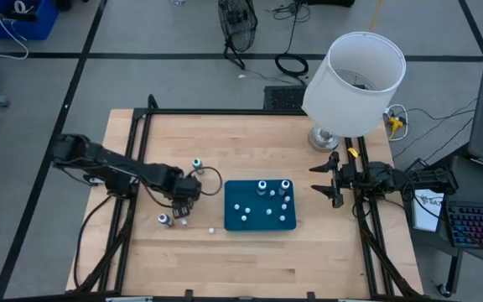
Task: Pick & Place food coloring
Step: Put the small violet food coloring bottle into the blue bin, then put the big green food coloring bottle into the blue bin
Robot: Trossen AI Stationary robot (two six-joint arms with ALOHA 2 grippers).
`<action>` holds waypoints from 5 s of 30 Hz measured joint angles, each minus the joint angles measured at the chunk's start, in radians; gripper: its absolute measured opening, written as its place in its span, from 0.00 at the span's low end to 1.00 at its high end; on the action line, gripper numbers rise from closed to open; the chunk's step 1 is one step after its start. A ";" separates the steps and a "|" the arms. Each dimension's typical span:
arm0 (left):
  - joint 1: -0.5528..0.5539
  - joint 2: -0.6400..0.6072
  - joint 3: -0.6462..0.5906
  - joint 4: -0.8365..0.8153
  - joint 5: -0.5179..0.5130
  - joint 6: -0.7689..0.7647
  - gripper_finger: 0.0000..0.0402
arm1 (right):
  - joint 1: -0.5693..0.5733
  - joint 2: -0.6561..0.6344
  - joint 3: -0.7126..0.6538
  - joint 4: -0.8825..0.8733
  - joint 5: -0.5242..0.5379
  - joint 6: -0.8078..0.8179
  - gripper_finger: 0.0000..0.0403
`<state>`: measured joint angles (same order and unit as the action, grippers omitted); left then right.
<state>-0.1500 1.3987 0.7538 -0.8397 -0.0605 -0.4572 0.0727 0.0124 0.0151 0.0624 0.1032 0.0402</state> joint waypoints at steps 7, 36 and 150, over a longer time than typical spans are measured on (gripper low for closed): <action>0.006 -0.126 -0.091 0.111 0.030 -0.054 0.44 | 0.000 0.000 0.000 0.000 0.000 0.000 0.65; 0.006 -0.069 -0.115 0.169 0.012 -0.027 0.43 | 0.000 0.000 0.000 0.000 0.000 0.000 0.65; 0.117 0.749 0.913 0.025 0.134 0.751 0.53 | 0.000 0.000 0.000 0.000 0.000 0.000 0.65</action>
<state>-0.0330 2.1476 1.6663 -0.8143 0.0735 0.2943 0.0727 0.0128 0.0153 0.0624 0.1032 0.0402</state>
